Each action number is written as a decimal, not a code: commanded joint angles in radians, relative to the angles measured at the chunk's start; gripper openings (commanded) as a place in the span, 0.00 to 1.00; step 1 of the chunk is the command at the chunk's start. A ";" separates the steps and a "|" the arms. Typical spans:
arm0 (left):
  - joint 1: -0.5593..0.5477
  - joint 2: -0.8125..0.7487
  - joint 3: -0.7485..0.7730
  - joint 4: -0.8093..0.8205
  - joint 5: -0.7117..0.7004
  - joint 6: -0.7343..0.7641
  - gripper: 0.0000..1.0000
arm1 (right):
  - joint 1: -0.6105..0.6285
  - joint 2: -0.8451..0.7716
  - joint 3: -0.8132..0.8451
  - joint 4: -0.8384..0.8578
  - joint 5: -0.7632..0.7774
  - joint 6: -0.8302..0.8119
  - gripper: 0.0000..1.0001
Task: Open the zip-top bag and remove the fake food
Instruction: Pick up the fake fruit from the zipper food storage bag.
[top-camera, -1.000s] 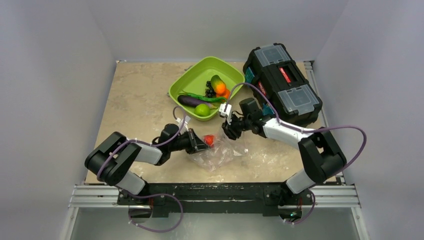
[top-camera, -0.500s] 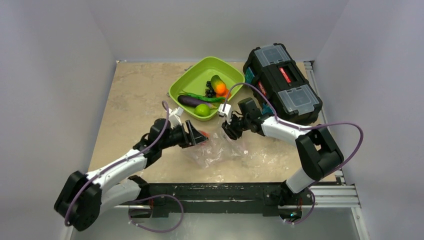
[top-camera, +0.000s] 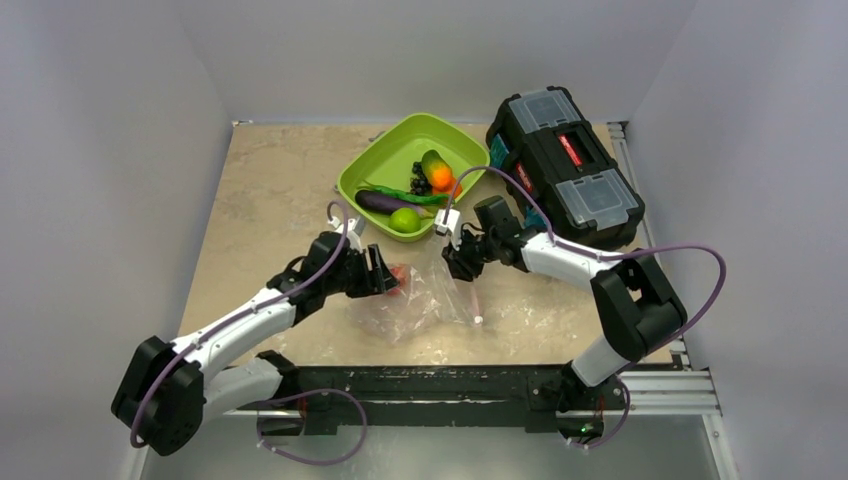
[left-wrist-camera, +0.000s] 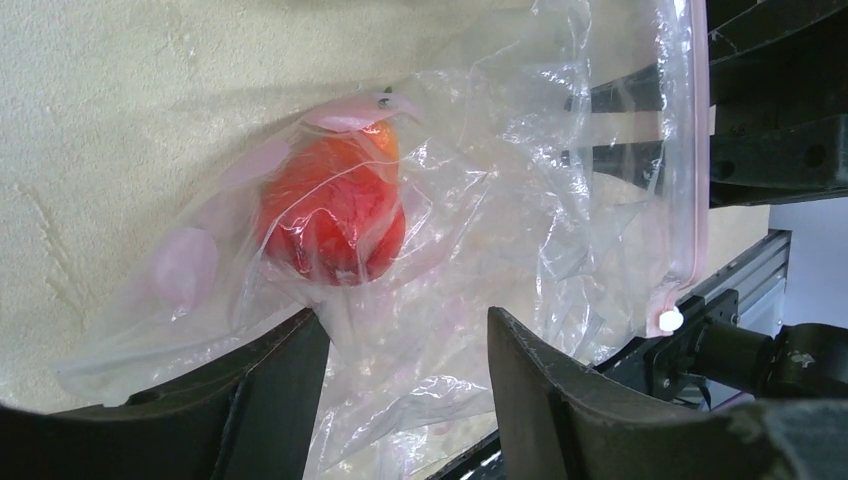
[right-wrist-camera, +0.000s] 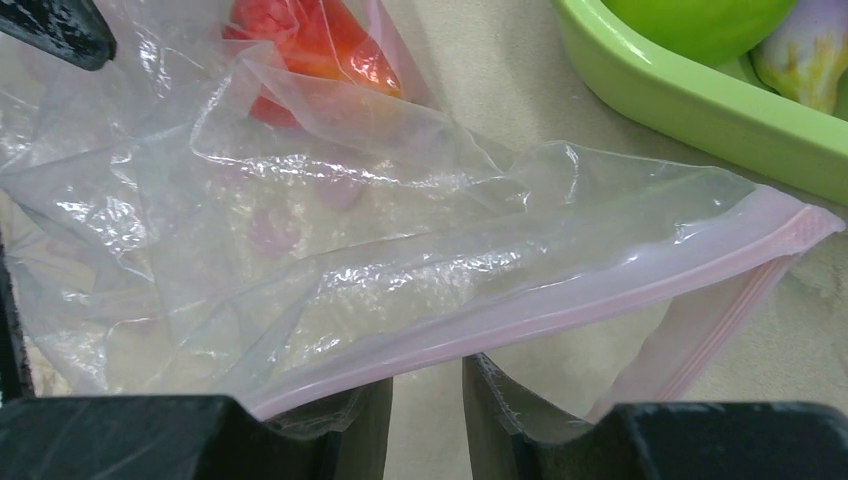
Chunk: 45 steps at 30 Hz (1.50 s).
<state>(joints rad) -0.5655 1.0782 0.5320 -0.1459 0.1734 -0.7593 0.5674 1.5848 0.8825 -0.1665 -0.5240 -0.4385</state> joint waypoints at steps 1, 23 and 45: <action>-0.001 -0.042 -0.017 0.012 -0.017 0.053 0.58 | 0.009 0.009 0.053 -0.017 -0.094 -0.005 0.32; -0.002 0.159 0.036 0.149 -0.267 0.092 0.27 | 0.008 0.096 0.028 0.193 -0.166 0.354 0.33; 0.022 0.121 0.099 0.148 -0.219 -0.104 0.56 | 0.010 0.117 0.024 0.218 -0.094 0.376 0.33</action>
<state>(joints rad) -0.5499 1.1015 0.5461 0.0299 0.0334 -0.7864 0.5713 1.6974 0.9077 0.0189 -0.6353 -0.0704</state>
